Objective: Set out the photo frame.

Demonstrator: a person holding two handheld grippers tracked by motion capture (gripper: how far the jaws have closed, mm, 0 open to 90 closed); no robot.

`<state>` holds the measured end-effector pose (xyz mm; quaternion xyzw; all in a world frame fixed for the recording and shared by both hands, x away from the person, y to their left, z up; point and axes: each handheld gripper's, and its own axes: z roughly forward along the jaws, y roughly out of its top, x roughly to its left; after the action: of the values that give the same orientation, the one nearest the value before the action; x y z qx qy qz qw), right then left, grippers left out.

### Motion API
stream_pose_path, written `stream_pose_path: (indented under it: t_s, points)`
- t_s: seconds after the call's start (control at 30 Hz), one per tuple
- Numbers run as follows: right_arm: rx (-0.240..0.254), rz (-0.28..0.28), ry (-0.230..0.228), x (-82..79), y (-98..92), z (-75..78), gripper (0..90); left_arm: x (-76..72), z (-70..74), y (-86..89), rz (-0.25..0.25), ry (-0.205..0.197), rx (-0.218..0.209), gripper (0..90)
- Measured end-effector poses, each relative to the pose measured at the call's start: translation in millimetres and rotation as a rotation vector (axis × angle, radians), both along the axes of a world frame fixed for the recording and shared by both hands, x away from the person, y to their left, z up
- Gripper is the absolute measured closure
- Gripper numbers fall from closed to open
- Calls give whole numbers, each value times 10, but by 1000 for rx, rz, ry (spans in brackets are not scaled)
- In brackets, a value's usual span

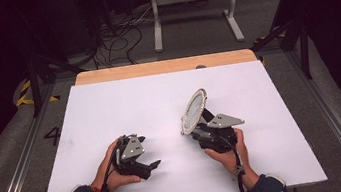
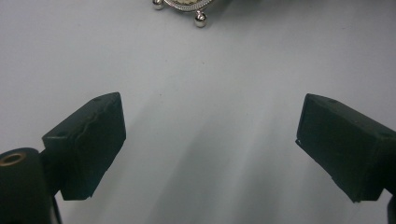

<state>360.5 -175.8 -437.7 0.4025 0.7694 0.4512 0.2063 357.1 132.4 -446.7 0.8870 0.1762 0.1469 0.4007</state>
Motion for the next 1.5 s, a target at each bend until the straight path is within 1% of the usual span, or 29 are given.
stream_pose_path:
  t_s: [0.03,0.07,0.1,0.27,0.37,0.4,0.43,0.53,0.63,0.67,0.83,0.93,1.0,1.17,1.2,1.27,1.33,1.37,1.4,1.43,1.5]
  points:
    - [16,-5,6,16,-2,-3,527,-1,-1,5,1,3,-1,87]
    - [22,-4,14,24,4,-8,527,0,-3,8,5,2,-1,87]
    - [7,0,13,24,9,-13,524,1,-5,10,5,4,-1,87]
    - [-14,19,28,-15,34,-44,503,-10,-9,-18,-7,0,8,87]
    - [-17,28,24,-31,62,-53,502,-14,-11,-16,-9,-1,12,87]
    - [-17,30,13,-41,78,-45,497,-15,-9,-11,-7,0,11,87]
    - [-16,32,4,-44,90,-33,482,-14,-7,-8,-7,1,8,87]
    - [-3,25,2,-33,117,-10,409,-10,-12,-9,-9,3,10,87]
    - [10,7,8,-11,139,0,296,-8,-22,-20,-11,5,18,87]
    - [13,10,10,-6,151,8,285,-9,-22,-22,-14,5,26,87]
    - [17,8,5,11,197,39,209,-7,-31,-27,-13,11,22,87]
    - [33,5,19,38,217,41,183,-7,-34,-29,-14,12,25,87]
    - [23,3,21,54,253,40,167,-9,-33,-29,-13,11,28,87]
    - [44,-20,27,78,290,37,162,-5,-34,-29,-13,8,33,104]
    - [46,-31,19,82,301,34,177,-6,-34,-28,-14,8,33,104]
    - [51,-59,3,81,311,27,225,-6,-33,-27,-13,8,33,102]
    - [62,-87,-4,93,315,19,278,-6,-32,-26,-14,7,39,101]
    - [65,-101,-2,99,318,12,294,-6,-32,-26,-14,7,39,101]
    - [67,-108,0,106,317,3,323,-7,-37,-29,-13,10,36,101]
    - [70,-116,2,107,313,-4,372,-6,-38,-29,-17,11,41,101]
    - [77,-131,0,112,300,-12,422,-6,-43,-32,-17,11,43,101]
